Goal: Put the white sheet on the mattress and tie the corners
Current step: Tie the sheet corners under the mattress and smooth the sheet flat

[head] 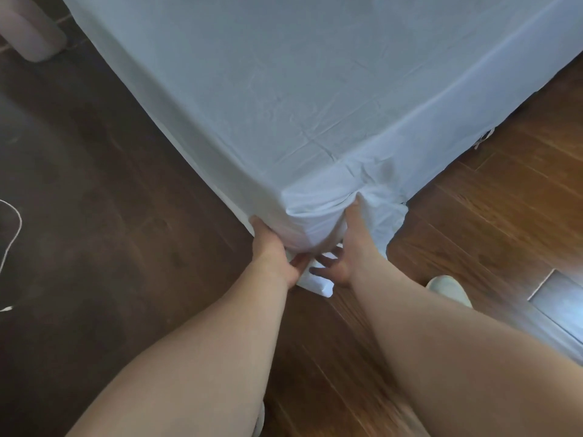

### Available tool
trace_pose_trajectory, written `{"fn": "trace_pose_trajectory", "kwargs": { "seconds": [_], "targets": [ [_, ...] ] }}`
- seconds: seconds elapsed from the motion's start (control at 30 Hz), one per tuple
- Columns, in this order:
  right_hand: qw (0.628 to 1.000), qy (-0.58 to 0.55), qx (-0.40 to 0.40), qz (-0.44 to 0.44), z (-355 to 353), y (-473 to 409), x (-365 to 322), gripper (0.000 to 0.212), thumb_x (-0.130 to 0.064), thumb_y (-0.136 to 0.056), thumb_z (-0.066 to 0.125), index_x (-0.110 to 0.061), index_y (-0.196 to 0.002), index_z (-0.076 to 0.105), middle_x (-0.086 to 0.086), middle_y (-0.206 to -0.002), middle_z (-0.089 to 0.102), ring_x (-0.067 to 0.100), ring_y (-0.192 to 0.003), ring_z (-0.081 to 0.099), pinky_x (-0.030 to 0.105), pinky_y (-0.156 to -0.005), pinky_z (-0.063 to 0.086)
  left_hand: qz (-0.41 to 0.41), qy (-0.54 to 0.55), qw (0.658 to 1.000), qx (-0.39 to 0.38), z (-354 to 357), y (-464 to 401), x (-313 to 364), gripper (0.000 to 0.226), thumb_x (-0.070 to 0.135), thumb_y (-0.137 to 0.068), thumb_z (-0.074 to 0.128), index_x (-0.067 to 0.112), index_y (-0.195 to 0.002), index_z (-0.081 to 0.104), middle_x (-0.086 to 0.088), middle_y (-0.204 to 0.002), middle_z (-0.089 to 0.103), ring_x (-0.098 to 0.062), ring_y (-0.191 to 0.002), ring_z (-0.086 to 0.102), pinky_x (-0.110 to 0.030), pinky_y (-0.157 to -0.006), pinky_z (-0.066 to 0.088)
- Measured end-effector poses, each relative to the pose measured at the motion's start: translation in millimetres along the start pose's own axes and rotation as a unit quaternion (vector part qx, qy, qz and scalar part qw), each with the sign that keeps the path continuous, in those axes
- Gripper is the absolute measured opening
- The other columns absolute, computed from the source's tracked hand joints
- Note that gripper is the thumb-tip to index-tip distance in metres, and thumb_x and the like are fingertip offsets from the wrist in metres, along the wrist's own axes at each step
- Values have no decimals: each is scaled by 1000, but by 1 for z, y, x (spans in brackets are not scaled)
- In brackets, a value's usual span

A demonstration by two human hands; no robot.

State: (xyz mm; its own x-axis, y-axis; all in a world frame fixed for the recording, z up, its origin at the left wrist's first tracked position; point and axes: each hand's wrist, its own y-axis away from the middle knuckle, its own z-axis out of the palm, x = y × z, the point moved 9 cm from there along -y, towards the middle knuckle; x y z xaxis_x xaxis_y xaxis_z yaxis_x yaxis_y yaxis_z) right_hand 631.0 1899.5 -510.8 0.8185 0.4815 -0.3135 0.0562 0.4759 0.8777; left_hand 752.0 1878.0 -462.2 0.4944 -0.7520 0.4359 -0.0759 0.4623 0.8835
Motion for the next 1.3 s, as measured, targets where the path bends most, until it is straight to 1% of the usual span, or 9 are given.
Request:
{"fn": "trace_pose_trajectory", "kwargs": {
  "seconds": [0.07, 0.2, 0.3, 0.43, 0.57, 0.8, 1.03, 1.17, 1.3],
  "targets": [
    [998, -61, -15, -10, 7, 2, 0, 94, -85, -50, 79, -28, -123, 65, 6, -119, 68, 36, -104, 67, 56, -89, 58, -4, 47, 998, 40, 7, 8, -3, 38, 58, -102, 40, 28, -103, 63, -1, -112, 67, -30, -94, 61, -43, -95, 55],
    [993, -109, -11, -37, 15, 8, -3, 81, -78, -57, 82, -33, -123, 67, -1, -120, 71, 29, -108, 69, 49, -95, 57, -42, 121, 986, 104, 13, 29, -16, 31, 41, -94, 43, 23, -79, 63, 14, -93, 68, -17, -83, 59, -26, -63, 36],
    [987, -155, -46, -25, 21, 12, -6, 83, -69, -53, 90, -28, -121, 69, 3, -117, 74, 32, -108, 71, 52, -95, 57, -18, 153, 983, 102, 21, 35, -10, 34, 41, -95, 38, 25, -85, 66, 14, -106, 69, -18, -105, 59, -31, -78, 38],
    [968, -206, -133, -48, 35, 27, -23, 74, -69, -67, 79, -24, -126, 70, 7, -122, 74, 37, -114, 69, 55, -100, 53, 48, 179, 982, 46, 30, 43, 9, 38, 47, -96, 41, 28, -92, 73, 7, -109, 74, -22, -106, 65, -37, -101, 46],
    [951, -253, -157, -86, 32, 19, -67, 74, -78, -70, 69, -26, -123, 72, 9, -128, 71, 41, -117, 67, 60, -102, 48, 87, 201, 976, 13, 26, 39, 24, 44, 41, -99, 39, 21, -105, 77, -4, -115, 75, -31, -105, 68, -43, -100, 52],
    [929, -289, -103, -205, -6, -22, -186, 88, -89, -66, 58, -36, -137, 60, -2, -145, 60, 37, -133, 55, 60, -110, 41, 43, 194, 980, 12, 23, 27, 21, 40, 39, -96, 45, 26, -105, 81, 1, -103, 80, -32, -97, 76, -48, -97, 55],
    [952, -161, -14, -260, -28, -31, -229, 68, -83, -83, 45, -34, -124, 68, -4, -115, 76, 34, -104, 72, 48, -90, 57, 25, 108, 994, 15, 18, 15, 18, 39, 39, -93, 47, 27, -110, 80, 0, -107, 79, -34, -97, 76, -54, -95, 56],
    [957, -89, 103, -255, -56, -28, -223, 67, -71, -90, 47, -29, -142, 54, -8, -117, 67, 30, -106, 68, 48, -93, 54, 11, -42, 998, 37, 5, 21, 21, 37, 38, -97, 46, 23, -122, 68, -6, -129, 65, -28, -104, 60, -50, -100, 49],
    [956, -28, 168, -240, -73, -2, -209, 59, -63, -93, 42, -33, -142, 54, -11, -128, 66, 24, -113, 64, 46, -102, 48, 50, -129, 988, 70, -20, 30, 49, 44, 33, -104, 45, 27, -147, 49, -5, -156, 40, -38, -142, 39, -67, -112, 35]
  ]
}}
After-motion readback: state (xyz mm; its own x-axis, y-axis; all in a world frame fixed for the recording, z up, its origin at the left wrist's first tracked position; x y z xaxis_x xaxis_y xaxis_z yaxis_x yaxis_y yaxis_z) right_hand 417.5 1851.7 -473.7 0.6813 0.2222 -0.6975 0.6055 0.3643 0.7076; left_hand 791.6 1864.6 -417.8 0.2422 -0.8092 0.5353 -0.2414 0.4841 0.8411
